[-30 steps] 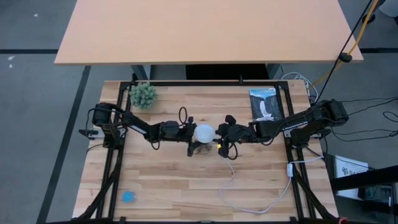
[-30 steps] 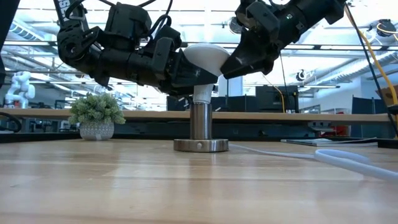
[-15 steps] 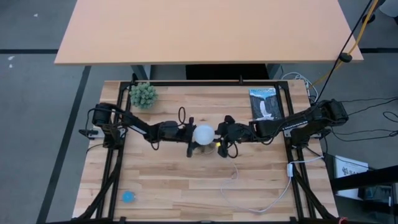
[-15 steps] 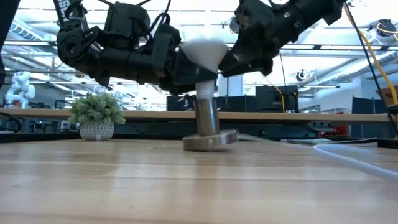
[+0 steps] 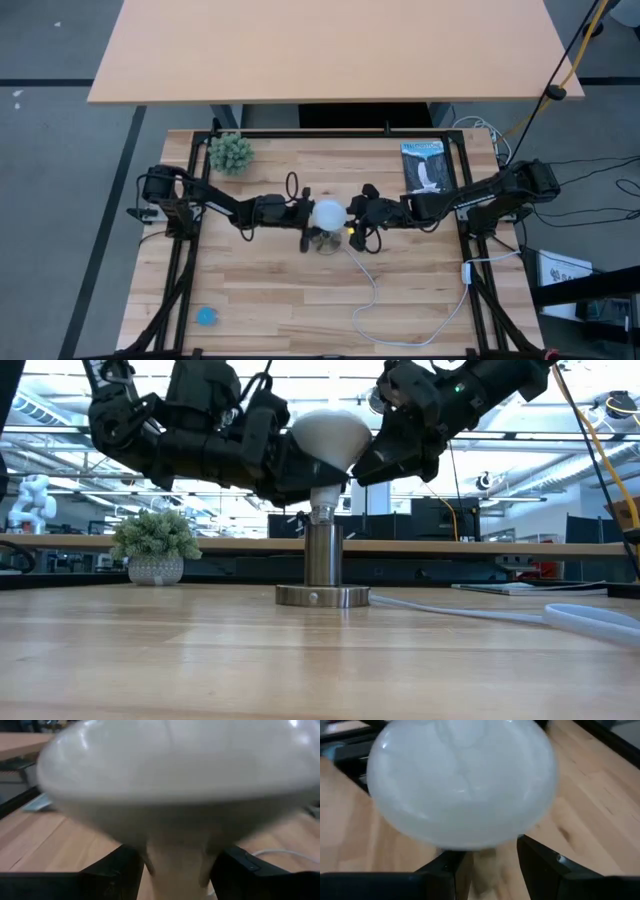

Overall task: Screw lightbulb
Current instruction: Insert the white light bulb into the gold lamp

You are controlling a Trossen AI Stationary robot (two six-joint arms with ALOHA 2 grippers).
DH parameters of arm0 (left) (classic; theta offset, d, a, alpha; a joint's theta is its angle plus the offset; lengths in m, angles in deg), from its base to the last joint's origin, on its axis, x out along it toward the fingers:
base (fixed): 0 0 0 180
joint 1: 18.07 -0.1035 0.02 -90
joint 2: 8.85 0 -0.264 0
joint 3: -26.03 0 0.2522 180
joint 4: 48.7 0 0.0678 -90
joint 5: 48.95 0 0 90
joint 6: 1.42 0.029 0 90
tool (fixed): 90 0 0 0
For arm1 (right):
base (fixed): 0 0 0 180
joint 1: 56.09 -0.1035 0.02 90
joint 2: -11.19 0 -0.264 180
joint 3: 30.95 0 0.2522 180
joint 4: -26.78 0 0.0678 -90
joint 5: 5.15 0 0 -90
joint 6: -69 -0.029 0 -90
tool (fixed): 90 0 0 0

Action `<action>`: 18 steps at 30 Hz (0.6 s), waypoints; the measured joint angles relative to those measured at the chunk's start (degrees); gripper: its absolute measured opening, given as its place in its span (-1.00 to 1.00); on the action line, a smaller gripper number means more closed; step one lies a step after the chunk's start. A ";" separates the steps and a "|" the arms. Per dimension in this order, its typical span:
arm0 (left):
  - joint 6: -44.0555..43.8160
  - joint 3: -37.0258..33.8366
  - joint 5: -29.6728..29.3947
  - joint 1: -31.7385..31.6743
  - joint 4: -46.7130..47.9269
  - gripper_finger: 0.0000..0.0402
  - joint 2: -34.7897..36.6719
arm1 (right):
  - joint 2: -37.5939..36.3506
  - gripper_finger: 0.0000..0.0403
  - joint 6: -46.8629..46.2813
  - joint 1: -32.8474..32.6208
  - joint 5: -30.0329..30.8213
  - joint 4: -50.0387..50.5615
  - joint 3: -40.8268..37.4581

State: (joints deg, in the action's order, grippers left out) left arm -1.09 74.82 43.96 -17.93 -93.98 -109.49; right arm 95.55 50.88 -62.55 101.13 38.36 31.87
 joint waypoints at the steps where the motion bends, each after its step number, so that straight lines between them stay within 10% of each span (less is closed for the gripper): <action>1: 0.01 0.00 0.30 0.15 -0.68 -0.02 0.00 | 0.00 -0.30 0.16 -0.10 -0.22 -0.29 0.00; 18: 0.23 0.02 -0.83 3.43 0.72 -0.02 0.00 | 0.00 -0.30 0.72 -2.12 -3.16 -2.72 0.00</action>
State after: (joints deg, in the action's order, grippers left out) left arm -0.86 74.84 43.13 -14.50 -93.25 -109.49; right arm 95.55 51.60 -64.67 97.97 35.63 31.87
